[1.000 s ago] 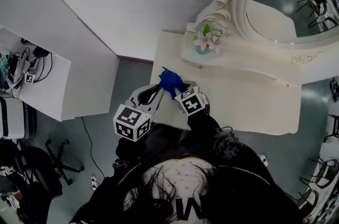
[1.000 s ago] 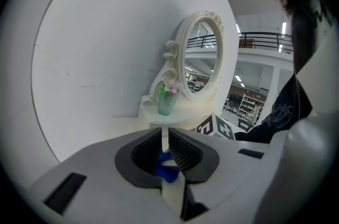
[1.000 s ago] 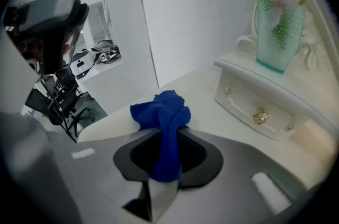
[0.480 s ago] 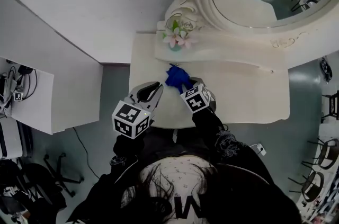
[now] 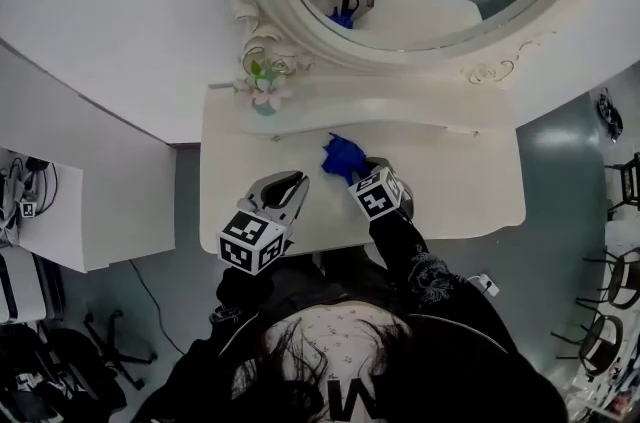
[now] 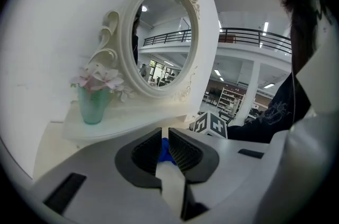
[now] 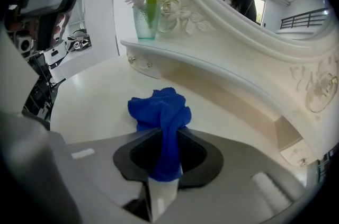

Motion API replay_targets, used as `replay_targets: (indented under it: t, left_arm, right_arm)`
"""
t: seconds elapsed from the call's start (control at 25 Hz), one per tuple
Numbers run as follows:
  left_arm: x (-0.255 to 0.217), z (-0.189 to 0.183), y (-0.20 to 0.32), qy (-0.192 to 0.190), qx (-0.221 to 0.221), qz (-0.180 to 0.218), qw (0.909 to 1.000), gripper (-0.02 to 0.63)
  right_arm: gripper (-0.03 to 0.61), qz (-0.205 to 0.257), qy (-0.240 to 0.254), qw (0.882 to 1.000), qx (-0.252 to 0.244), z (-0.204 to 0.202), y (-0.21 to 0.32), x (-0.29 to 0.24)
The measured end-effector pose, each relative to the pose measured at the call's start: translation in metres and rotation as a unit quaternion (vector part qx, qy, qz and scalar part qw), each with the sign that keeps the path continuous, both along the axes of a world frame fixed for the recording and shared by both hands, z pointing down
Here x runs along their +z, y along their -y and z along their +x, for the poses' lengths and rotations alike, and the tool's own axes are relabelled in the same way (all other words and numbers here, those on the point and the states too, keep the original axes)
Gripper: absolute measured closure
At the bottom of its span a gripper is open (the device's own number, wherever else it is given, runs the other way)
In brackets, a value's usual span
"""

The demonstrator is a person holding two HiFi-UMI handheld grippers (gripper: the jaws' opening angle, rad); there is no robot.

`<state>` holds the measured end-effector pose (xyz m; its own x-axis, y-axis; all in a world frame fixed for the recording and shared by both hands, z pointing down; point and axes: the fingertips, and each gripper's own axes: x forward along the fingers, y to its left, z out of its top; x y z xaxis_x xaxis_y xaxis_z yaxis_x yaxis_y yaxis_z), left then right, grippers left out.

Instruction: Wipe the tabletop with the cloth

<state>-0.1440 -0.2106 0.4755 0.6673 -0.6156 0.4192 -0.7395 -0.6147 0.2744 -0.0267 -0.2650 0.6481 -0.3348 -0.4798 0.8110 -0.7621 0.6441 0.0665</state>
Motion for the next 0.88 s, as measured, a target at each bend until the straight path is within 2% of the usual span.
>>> replay_targets:
  t: [0.2, 0.52, 0.68, 0.88]
  left_arm:
    - [0.003, 0.048, 0.003, 0.003, 0.016, -0.001, 0.9999, 0.594]
    - [0.005, 0.146, 0.015, 0.001, 0.043, 0.001, 0.9991, 0.594]
    - [0.008, 0.179, 0.018, -0.002, 0.056, 0.001, 0.9984, 0.594]
    - [0.015, 0.209, 0.015, 0.008, 0.081, -0.006, 0.9966, 0.594]
  right_arm:
    - [0.495, 0.003, 0.001, 1.000, 0.022, 0.057, 0.008, 0.001]
    - [0.495, 0.008, 0.007, 0.998, 0.066, 0.181, 0.016, 0.002]
    - [0.495, 0.000, 0.017, 0.993, 0.115, 0.238, 0.015, 0.003]
    - [0.495, -0.007, 0.044, 0.981, 0.191, 0.312, 0.013, 0.008]
